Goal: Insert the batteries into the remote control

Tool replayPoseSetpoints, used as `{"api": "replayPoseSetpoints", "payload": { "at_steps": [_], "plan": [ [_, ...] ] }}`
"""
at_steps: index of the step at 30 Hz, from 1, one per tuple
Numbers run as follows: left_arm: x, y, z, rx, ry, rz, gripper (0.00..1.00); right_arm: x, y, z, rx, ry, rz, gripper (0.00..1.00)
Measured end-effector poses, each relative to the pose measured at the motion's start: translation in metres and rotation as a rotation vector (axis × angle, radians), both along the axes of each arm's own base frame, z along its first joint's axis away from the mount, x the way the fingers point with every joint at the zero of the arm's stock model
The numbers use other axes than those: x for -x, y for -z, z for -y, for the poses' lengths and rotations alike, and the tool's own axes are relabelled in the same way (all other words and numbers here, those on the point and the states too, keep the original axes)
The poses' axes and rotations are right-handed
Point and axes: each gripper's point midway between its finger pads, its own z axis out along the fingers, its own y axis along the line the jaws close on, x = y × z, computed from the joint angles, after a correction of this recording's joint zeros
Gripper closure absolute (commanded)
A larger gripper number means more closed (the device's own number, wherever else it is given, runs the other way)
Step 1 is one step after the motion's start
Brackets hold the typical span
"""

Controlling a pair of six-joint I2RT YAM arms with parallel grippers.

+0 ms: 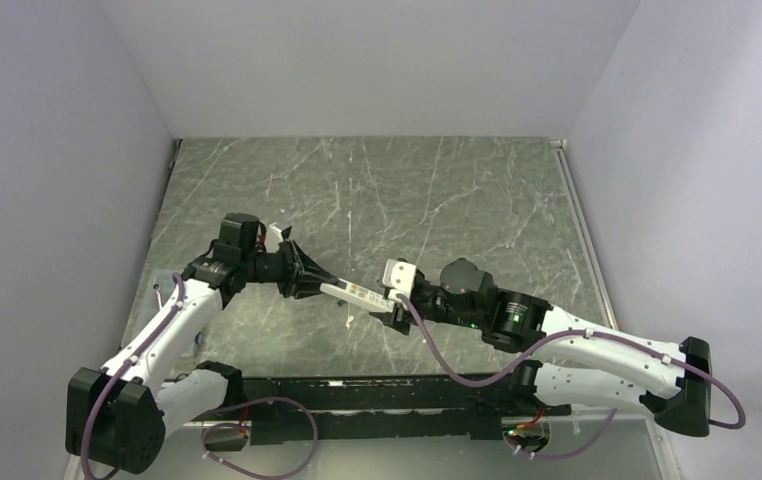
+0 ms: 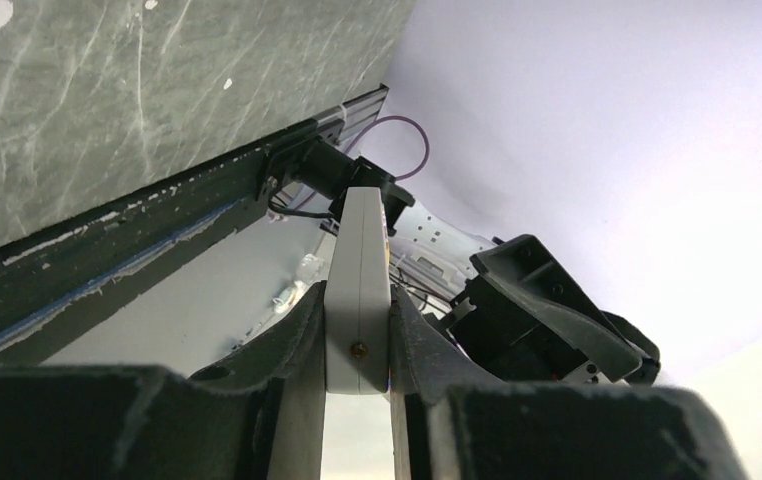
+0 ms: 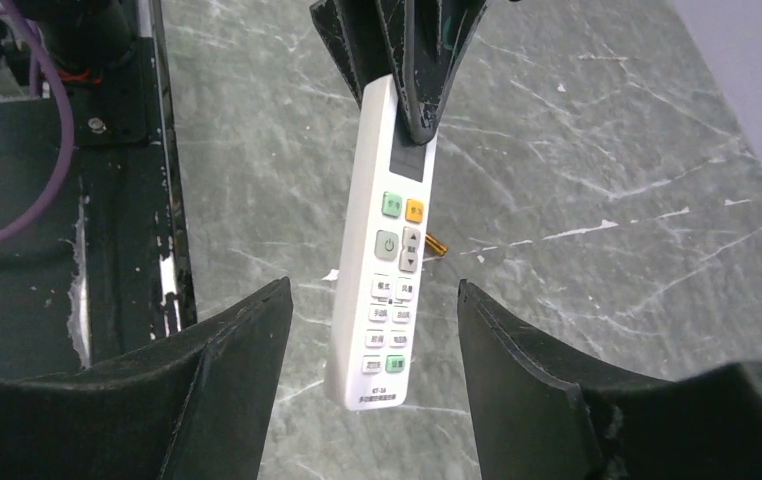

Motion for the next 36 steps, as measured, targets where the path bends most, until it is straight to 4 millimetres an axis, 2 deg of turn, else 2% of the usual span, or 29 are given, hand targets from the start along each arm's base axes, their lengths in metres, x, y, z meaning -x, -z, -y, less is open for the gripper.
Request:
{"api": "replayPoseSetpoints", "payload": {
  "at_steps": [5, 9, 19, 36],
  "plan": [
    [0.003, -0.007, 0.000, 0.021, -0.025, -0.039, 1.00, -0.004, 0.003, 0.000, 0.029, -0.012, 0.053, 0.29],
    [0.005, -0.012, -0.001, 0.031, -0.038, -0.051, 1.00, -0.008, 0.001, -0.001, 0.035, -0.015, 0.095, 0.29],
    [0.006, -0.013, -0.002, 0.030, -0.077, -0.146, 1.00, -0.017, 0.009, -0.013, 0.095, -0.038, 0.148, 0.31],
    [-0.004, -0.016, -0.003, 0.057, -0.109, -0.201, 1.00, -0.018, 0.006, -0.016, 0.129, -0.038, 0.250, 0.39]
  ]
}}
